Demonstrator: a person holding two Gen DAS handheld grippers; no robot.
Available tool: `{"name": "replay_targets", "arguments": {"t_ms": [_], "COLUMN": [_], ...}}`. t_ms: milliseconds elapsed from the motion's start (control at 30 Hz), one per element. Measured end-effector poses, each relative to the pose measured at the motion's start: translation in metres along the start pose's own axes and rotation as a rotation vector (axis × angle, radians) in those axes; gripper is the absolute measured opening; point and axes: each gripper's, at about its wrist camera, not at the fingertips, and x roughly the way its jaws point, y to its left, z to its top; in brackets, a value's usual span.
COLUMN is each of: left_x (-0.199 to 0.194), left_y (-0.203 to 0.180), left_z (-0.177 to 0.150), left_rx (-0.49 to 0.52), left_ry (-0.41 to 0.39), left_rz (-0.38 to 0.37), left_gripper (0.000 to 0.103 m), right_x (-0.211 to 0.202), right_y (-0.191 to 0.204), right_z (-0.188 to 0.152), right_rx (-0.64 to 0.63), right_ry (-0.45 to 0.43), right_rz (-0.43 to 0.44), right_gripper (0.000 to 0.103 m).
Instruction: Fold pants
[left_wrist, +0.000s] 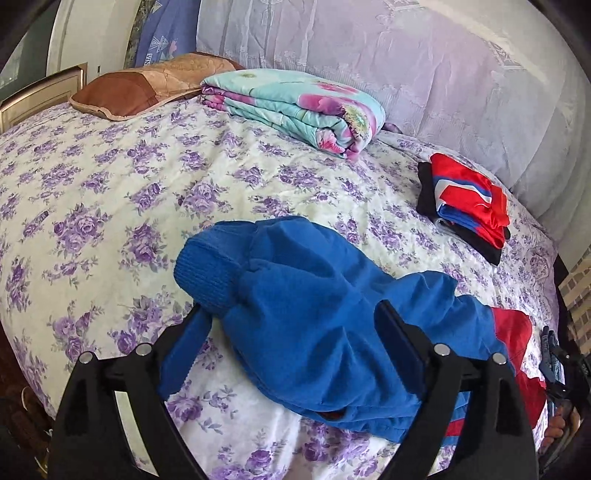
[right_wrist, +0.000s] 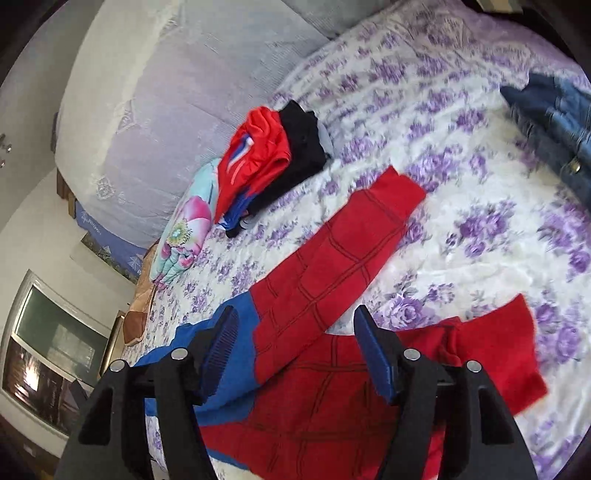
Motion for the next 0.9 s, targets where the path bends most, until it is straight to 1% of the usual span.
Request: {"name": "replay_targets", "arguments": {"t_ms": [33, 100, 167, 200, 233, 267, 300, 333, 367, 400, 467, 567, 700, 767, 800, 833, 867, 900], "left_x": [0.0, 0.001, 0.004, 0.005, 0.007, 0.008, 0.008, 0.008, 0.008, 0.008, 0.008, 0.004, -0.005, -0.007, -0.008, -0.008, -0.008, -0.006], "left_y": [0.001, 0.004, 0.006, 0.006, 0.006, 0.005, 0.004, 0.003, 0.004, 0.005, 0.01, 0.013, 0.011, 0.008, 0.006, 0.005, 0.004, 0.002], "left_z": [0.001, 0.002, 0.002, 0.002, 0.002, 0.002, 0.002, 0.003, 0.004, 0.006, 0.009, 0.011, 0.008, 0.006, 0.004, 0.002, 0.001, 0.0], "left_rx": [-0.003, -0.011, -0.021, -0.023, -0.023, -0.02, -0.015, -0.009, -0.006, -0.009, -0.031, -0.046, -0.057, -0.042, -0.037, -0.036, -0.031, -0.021], "left_ry": [0.0, -0.002, 0.003, 0.006, 0.009, 0.01, 0.007, 0.004, 0.003, 0.014, 0.029, 0.033, 0.031, 0.038, 0.046, 0.05, 0.053, 0.052], "left_rz": [-0.001, 0.004, 0.006, 0.006, 0.007, 0.012, 0.019, 0.025, 0.031, 0.013, -0.018, -0.052, -0.11, -0.122, -0.126, -0.127, -0.128, -0.12], "left_gripper": [0.087, 0.087, 0.087, 0.087, 0.086, 0.086, 0.081, 0.075, 0.061, 0.05, 0.046, 0.042, 0.04, 0.04, 0.042, 0.047, 0.057, 0.061], "right_x": [0.012, 0.029, 0.042, 0.049, 0.055, 0.059, 0.061, 0.062, 0.054, 0.046, 0.025, -0.009, -0.061, -0.084, -0.096, -0.105, -0.111, -0.116], "right_y": [-0.006, -0.014, -0.016, -0.016, -0.015, -0.014, -0.014, -0.013, -0.01, -0.007, 0.001, 0.009, 0.013, 0.012, 0.01, 0.008, 0.007, 0.006], "right_z": [0.002, 0.002, 0.003, 0.004, 0.004, 0.004, 0.004, 0.003, 0.0, -0.002, -0.007, -0.016, -0.032, -0.042, -0.049, -0.054, -0.058, -0.062], "right_rx": [0.027, 0.075, 0.093, 0.094, 0.09, 0.088, 0.088, 0.085, 0.065, 0.037, -0.019, -0.07, -0.13, -0.148, -0.15, -0.15, -0.151, -0.156], "right_ry": [0.02, 0.049, 0.068, 0.076, 0.083, 0.088, 0.09, 0.078, 0.05, 0.022, -0.028, -0.07, -0.14, -0.163, -0.176, -0.184, -0.19, -0.192], "right_rz": [0.0, 0.006, -0.004, -0.005, -0.003, 0.005, 0.019, 0.038, 0.05, 0.052, 0.062, 0.082, 0.094, 0.098, 0.101, 0.104, 0.107, 0.107], "right_gripper": [0.053, 0.05, 0.048, 0.044, 0.035, 0.028, 0.014, 0.008, 0.008, 0.007, 0.007, 0.007, 0.007, 0.007, 0.007, 0.007, 0.007, 0.007]}}
